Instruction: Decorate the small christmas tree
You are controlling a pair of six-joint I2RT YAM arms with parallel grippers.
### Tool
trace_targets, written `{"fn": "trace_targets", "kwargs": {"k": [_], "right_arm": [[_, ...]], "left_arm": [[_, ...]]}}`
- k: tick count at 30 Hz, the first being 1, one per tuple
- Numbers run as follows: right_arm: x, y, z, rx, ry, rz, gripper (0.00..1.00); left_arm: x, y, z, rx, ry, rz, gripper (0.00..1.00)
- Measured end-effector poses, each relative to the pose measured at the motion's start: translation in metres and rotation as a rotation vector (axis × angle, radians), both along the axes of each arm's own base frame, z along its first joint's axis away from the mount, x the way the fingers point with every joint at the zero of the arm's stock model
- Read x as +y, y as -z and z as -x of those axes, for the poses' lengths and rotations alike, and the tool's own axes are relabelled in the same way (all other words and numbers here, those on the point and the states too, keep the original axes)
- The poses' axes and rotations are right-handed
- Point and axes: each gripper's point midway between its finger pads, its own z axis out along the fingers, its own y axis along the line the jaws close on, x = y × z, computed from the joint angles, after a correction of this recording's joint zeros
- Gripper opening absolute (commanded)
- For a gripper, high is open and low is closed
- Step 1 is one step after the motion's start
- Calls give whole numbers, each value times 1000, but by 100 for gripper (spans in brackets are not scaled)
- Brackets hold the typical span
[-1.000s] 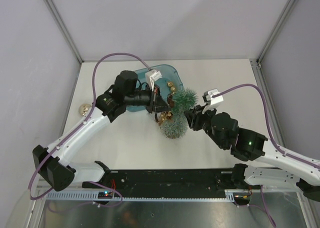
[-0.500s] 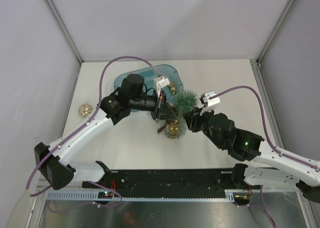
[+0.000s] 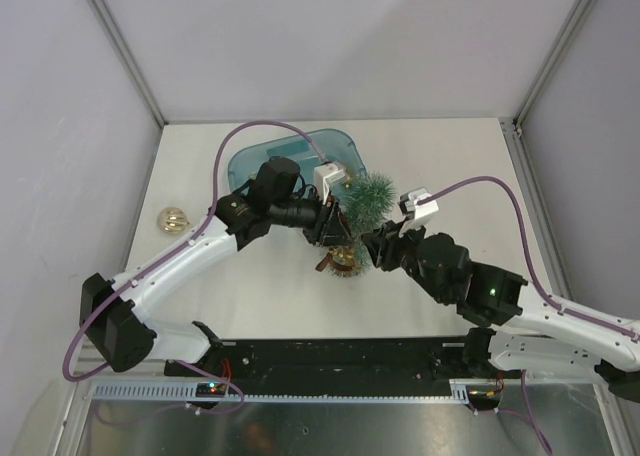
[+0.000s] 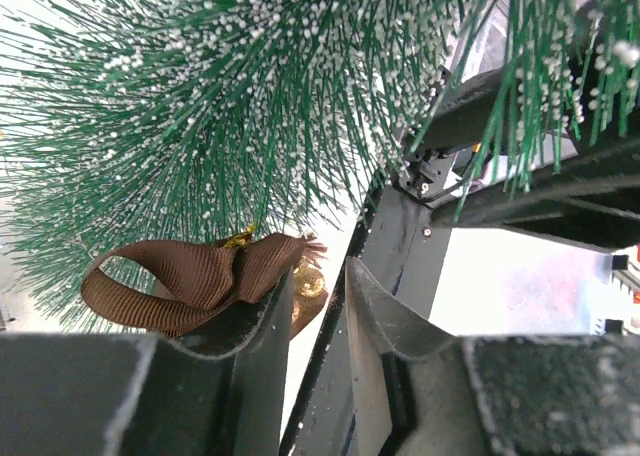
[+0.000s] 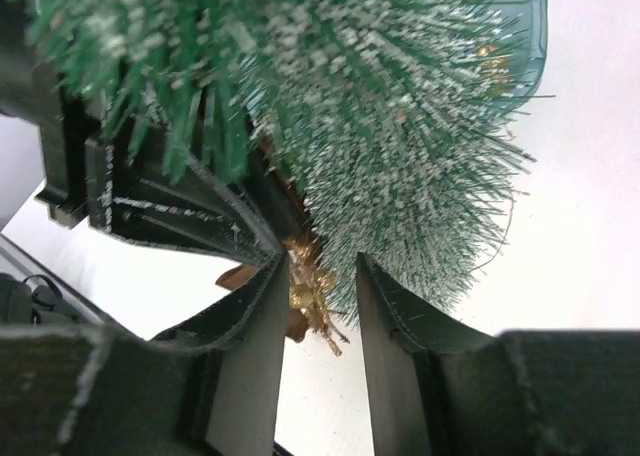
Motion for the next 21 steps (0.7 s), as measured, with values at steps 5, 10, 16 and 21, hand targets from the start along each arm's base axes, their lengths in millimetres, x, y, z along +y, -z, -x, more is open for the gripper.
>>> {"fn": "trace_targets", "kwargs": {"k": [5,10,16,21], "right_arm": [[4,-3,18,-1,-35,-15,53],[7,-4,39,3,-63,-28,53],[15,32,45,33,-57,49,50],[16,43,44,35,-52,82,48]], "left_arm": [[1,1,-4,-26,-5,-9,44],[1,2,-4,-36,-2,-12,55],[7,14,1,-19,-2,-31,68],[10,14,5,-19,2,-37,85]]}}
